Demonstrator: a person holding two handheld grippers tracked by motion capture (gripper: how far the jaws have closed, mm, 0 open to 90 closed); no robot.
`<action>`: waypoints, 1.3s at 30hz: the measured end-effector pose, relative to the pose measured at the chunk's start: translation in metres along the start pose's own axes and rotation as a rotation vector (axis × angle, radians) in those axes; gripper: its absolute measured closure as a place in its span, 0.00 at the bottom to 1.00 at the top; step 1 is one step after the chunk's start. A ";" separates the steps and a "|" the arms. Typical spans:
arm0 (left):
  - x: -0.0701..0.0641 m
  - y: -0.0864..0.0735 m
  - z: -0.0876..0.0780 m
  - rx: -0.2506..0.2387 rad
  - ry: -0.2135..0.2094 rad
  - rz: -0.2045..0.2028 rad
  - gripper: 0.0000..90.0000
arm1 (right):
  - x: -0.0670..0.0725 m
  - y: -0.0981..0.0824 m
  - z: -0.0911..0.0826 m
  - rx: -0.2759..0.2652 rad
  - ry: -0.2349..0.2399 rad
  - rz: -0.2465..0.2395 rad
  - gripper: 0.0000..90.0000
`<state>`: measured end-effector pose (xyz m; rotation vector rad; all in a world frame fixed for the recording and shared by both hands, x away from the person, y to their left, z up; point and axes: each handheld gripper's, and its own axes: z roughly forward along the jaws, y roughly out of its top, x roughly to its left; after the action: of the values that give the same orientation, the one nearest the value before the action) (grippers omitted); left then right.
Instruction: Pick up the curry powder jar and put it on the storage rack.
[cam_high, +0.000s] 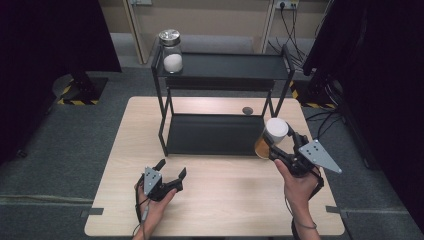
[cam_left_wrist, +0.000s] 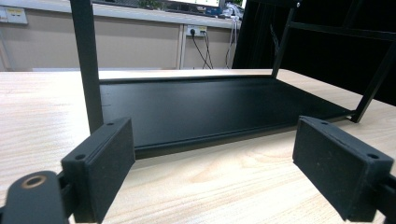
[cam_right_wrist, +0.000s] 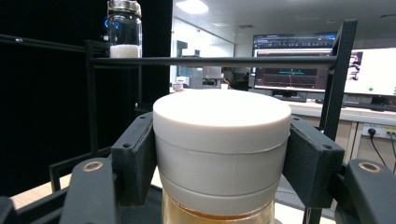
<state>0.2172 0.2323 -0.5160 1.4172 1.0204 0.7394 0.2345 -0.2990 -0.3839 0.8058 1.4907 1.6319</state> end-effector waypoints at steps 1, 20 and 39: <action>0.000 0.000 0.000 0.000 0.000 0.000 0.14 | 0.000 0.001 0.001 -0.003 -0.002 0.000 0.38; -0.001 0.000 0.000 0.002 0.002 0.002 0.14 | -0.004 0.024 0.012 -0.050 -0.020 -0.016 0.38; -0.001 0.001 0.000 0.005 0.003 0.010 0.14 | -0.010 0.040 0.024 -0.083 -0.037 -0.011 0.38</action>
<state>0.2170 0.2310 -0.5151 1.4269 1.0183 0.7470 0.2547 -0.2963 -0.3412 0.7761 1.3898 1.6511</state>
